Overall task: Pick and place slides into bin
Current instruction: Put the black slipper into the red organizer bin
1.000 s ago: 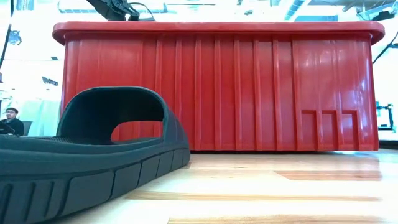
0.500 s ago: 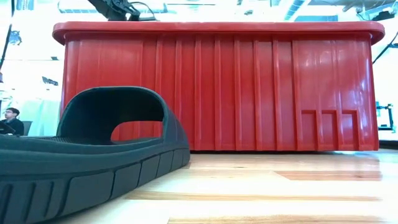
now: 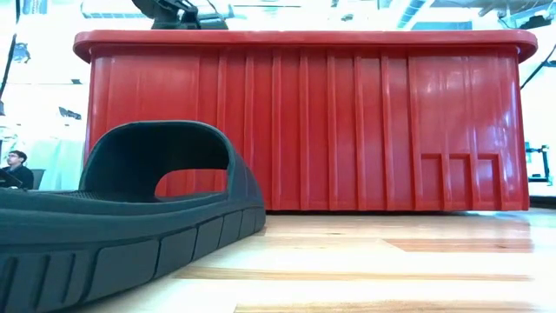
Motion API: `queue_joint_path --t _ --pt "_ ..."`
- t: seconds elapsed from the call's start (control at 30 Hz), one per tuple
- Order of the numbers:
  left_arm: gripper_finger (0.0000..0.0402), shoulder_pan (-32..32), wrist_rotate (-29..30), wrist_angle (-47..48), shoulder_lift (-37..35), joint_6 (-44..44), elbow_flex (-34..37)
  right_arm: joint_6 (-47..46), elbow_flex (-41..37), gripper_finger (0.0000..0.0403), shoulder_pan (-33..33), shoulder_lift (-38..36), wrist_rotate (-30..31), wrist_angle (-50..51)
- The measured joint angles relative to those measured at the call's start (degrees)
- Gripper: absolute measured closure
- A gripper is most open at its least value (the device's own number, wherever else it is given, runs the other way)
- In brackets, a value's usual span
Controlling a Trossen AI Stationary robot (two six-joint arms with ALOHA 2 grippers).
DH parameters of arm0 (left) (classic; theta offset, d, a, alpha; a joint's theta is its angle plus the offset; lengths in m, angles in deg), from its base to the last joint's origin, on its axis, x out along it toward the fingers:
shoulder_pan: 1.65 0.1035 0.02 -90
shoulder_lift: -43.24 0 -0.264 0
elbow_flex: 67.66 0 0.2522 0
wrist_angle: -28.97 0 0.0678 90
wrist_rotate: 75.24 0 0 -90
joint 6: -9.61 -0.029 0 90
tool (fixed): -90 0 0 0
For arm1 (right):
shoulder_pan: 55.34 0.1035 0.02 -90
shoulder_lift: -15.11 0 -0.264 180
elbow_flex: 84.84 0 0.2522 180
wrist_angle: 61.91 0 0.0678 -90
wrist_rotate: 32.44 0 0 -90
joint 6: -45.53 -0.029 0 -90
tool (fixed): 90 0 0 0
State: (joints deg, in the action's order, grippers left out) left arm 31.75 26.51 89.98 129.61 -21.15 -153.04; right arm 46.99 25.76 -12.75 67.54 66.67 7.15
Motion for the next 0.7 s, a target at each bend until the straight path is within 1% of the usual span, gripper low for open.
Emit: queue_joint_path --t 0.27,0.47,0.57,0.7 --pt "0.0269 0.0 -0.55 1.65 0.0 -0.59 -7.15 -0.11 0.0 0.0275 0.0 0.0 0.0 0.43" --pt "0.0269 -0.44 -1.07 7.57 0.0 0.35 -13.91 -0.09 0.0 0.0275 -0.01 0.0 0.0 0.43" --pt "0.0269 -1.33 -3.67 11.47 0.0 2.8 -17.95 -0.09 0.0 0.0275 0.01 0.0 0.04 0.41" --pt "0.0269 -3.33 -9.16 15.32 -0.05 6.07 -22.64 0.0 0.0 0.0275 0.01 0.0 1.74 0.01"
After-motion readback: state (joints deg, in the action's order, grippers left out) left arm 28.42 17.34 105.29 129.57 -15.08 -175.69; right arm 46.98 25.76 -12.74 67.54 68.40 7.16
